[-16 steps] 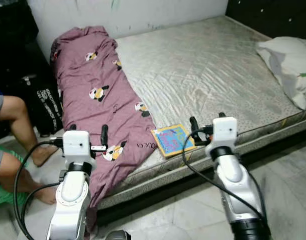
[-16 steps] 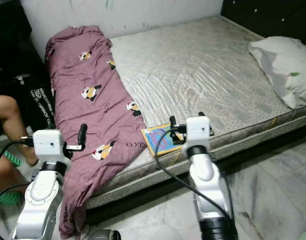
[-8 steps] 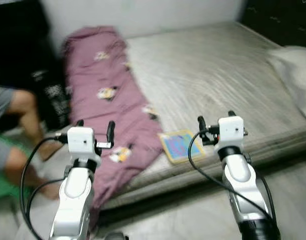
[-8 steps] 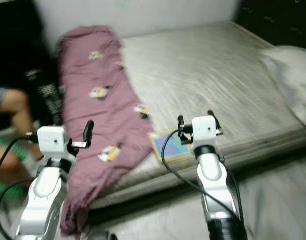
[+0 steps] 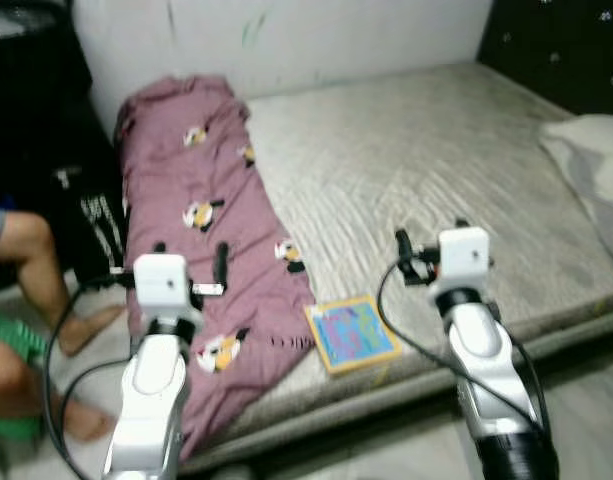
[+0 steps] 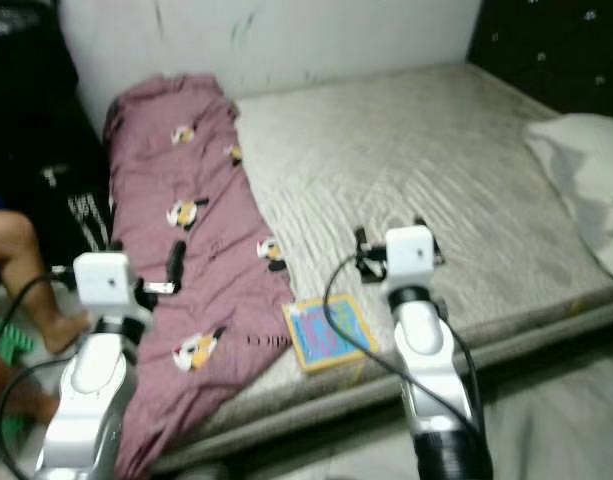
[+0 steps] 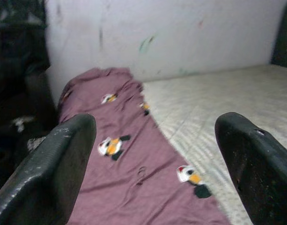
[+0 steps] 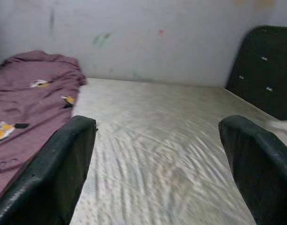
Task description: Clean up the room
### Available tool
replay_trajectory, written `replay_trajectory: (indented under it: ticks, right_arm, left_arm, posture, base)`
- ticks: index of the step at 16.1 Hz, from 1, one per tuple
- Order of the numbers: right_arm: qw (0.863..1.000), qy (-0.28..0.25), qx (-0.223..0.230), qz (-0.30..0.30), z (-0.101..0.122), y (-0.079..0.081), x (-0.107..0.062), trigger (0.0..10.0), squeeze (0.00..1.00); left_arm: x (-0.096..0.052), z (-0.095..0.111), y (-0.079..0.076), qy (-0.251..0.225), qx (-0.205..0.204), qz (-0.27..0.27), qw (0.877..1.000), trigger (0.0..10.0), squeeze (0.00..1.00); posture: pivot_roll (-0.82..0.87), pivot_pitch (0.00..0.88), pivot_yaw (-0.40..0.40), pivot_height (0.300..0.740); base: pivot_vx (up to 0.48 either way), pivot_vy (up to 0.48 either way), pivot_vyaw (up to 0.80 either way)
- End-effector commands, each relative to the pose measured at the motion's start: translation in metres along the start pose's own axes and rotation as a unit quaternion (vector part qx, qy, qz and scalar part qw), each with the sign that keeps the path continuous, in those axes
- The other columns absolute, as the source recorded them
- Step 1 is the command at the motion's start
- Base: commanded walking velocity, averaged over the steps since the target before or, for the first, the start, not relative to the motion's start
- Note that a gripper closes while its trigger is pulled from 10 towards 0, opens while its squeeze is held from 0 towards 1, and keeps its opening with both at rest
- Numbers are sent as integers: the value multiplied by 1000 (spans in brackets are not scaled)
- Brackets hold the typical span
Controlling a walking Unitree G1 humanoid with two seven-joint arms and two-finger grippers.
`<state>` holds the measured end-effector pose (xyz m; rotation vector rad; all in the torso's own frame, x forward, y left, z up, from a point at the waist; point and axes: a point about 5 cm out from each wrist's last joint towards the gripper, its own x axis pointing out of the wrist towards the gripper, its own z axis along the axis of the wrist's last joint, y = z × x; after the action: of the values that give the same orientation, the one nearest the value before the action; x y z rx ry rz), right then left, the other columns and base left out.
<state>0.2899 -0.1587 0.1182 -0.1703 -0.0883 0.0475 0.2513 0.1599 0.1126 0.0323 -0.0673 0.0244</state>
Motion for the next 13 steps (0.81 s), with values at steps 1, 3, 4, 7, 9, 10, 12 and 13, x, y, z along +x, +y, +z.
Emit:
replay_trajectory:
  ticks: [1,3,4,7,9,10,12,13]
  right_arm:
    - [1000,-5,6,9,2,5,-1,10000,0]
    - [1000,-5,-2,11,2,6,-1,10000,0]
    - [1000,-8,-8,18,3,6,-1,10000,0]
    - [1000,-8,-6,22,3,8,-1,10000,0]
    - [1000,-8,-5,26,3,10,0,10000,0]
    - [1000,-8,-4,27,3,10,0,10000,0]
    - [1000,-8,-2,26,4,9,1,10000,0]
    - [1000,-8,-2,26,3,9,1,10000,0]
  left_arm:
    - [-2,-4,6,14,7,13,1000,10000,0]
    - [-2,-4,5,15,8,11,1000,10000,0]
    - [-2,-4,5,15,8,11,1000,10000,0]
    - [-1,-3,5,15,8,13,1000,10000,0]
    - [-1,-3,5,15,8,14,1000,10000,0]
    - [-1,-3,5,16,8,14,1000,10000,0]
    - [-1,-4,5,20,11,17,1000,10000,0]
    - [-1,-4,5,21,11,18,1000,10000,0]
  posture:
    - [-27,54,6,740]
    - [-27,57,7,740]
    - [-25,57,7,740]
    - [-22,59,6,740]
    - [-21,59,5,740]
    - [-22,60,4,740]
    - [-22,62,3,740]
    - [-22,61,3,740]
  base:
    - [0,0,0]
    - [0,0,0]
    - [0,0,800]
    - [0,0,800]
    - [0,0,800]
    - [0,0,800]
    - [0,0,800]
    - [0,0,800]
